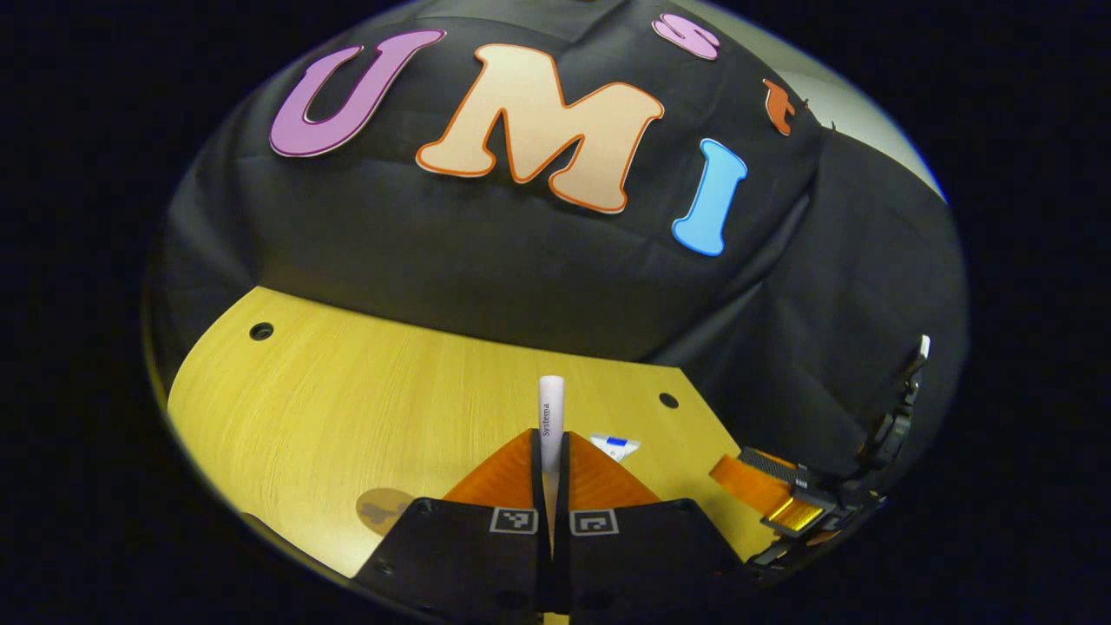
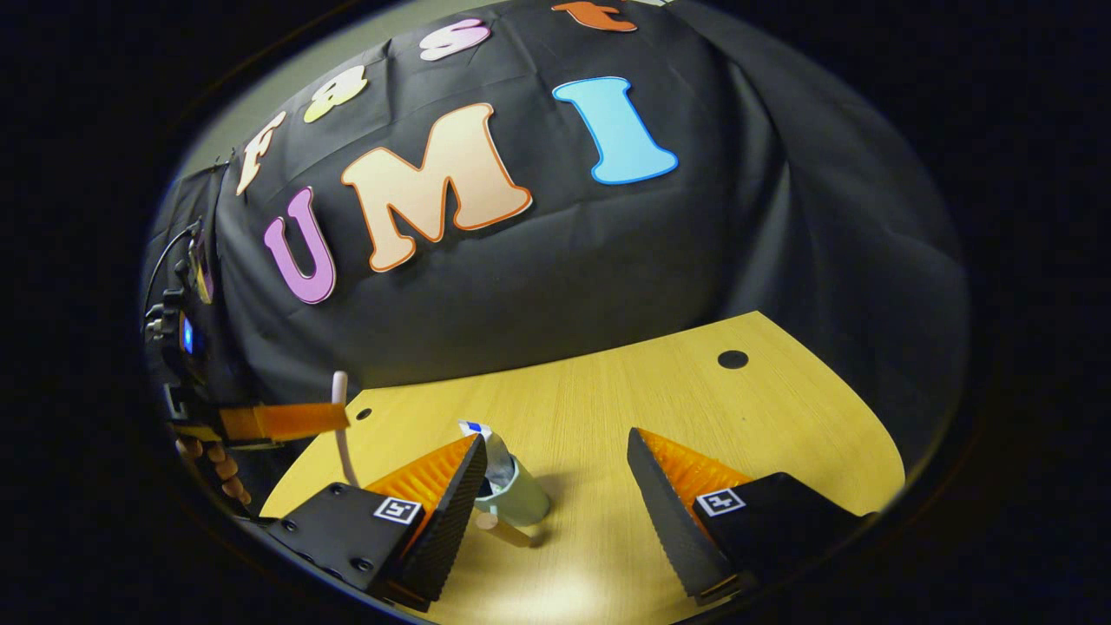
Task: Put the toothbrush and toothpaste on the desktop into the cup, then pick up the cup and place it on the coaster on the desktop.
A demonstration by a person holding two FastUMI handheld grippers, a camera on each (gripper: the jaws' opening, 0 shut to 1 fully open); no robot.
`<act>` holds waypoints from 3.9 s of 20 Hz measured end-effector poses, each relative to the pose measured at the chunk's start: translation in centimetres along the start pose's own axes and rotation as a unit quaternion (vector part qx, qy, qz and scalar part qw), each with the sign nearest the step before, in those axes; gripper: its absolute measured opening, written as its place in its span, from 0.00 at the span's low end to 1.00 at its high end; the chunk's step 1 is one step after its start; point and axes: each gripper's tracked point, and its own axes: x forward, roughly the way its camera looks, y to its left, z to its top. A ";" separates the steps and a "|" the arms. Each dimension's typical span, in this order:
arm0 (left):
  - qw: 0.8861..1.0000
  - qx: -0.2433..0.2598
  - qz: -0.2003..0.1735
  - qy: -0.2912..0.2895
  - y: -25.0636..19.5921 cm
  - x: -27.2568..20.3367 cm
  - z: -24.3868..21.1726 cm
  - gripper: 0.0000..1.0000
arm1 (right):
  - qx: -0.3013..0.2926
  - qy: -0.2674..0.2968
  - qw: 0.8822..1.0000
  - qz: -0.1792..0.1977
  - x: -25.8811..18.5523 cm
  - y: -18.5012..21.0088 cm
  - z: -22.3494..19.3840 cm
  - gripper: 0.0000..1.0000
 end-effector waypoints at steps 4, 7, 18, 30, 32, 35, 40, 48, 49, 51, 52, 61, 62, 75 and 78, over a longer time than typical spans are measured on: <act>0.999 0.000 0.001 -0.035 -0.9 3.9 1.2 0.00 | -0.005 0.001 1.000 -0.009 -1.4 -1.1 -0.2 0.98; 0.999 -0.016 0.002 -0.047 -1.3 6.3 1.1 0.00 | -0.006 0.006 1.000 -0.016 -2.1 -2.0 -0.4 0.99; 0.999 -0.011 0.028 -0.029 -1.4 7.9 -2.4 0.00 | 0.000 0.022 0.999 -0.024 -2.3 -3.9 -0.8 0.99; 0.998 0.018 0.049 -0.023 -2.4 3.0 -5.0 0.47 | -0.006 0.052 0.998 0.041 -1.1 -0.1 -1.9 0.99; 0.996 0.023 0.073 -0.040 -1.5 1.8 -4.4 0.66 | -0.008 0.065 0.996 0.053 -1.0 0.6 -2.3 0.98; 0.993 0.029 0.102 -0.055 0.1 -0.5 -3.8 0.99 | -0.013 0.106 0.992 0.072 -0.7 1.8 -3.5 0.98; 0.984 0.067 0.147 -0.069 4.3 -5.5 -3.2 0.95 | -0.044 0.189 0.979 0.068 0.7 4.0 -6.2 0.98; 0.973 0.098 0.201 -0.060 12.2 -12.9 -4.0 0.95 | -0.098 0.343 0.933 0.044 4.3 6.7 -12.3 0.94; 0.972 0.096 0.207 -0.056 13.1 -13.5 -4.3 0.95 | -0.107 0.355 0.928 0.039 4.7 6.8 -12.8 0.98; 0.970 0.088 0.220 -0.049 14.8 -14.7 -4.8 0.95 | -0.128 0.382 0.915 0.030 5.5 6.7 -14.1 0.98; 0.969 0.082 0.228 -0.046 15.8 -15.5 -5.1 0.95 | -0.141 0.400 0.905 0.022 6.0 6.5 -15.1 0.93; 0.958 0.059 0.277 -0.038 21.4 -19.4 -5.6 0.95 | -0.208 0.440 0.874 -0.012 8.3 5.3 -17.5 0.82; 0.958 0.059 0.277 -0.038 21.6 -19.5 -5.5 0.95 | -0.209 0.444 0.871 -0.013 8.2 5.2 -17.7 0.75; 0.958 0.071 0.276 -0.035 22.9 -19.6 -5.1 0.95 | -0.229 0.451 0.863 0.011 7.7 5.5 -18.7 0.32; 0.959 0.067 0.275 -0.035 23.2 -19.9 -5.1 0.95 | -0.230 0.444 0.865 0.032 8.1 5.5 -19.1 0.32</act>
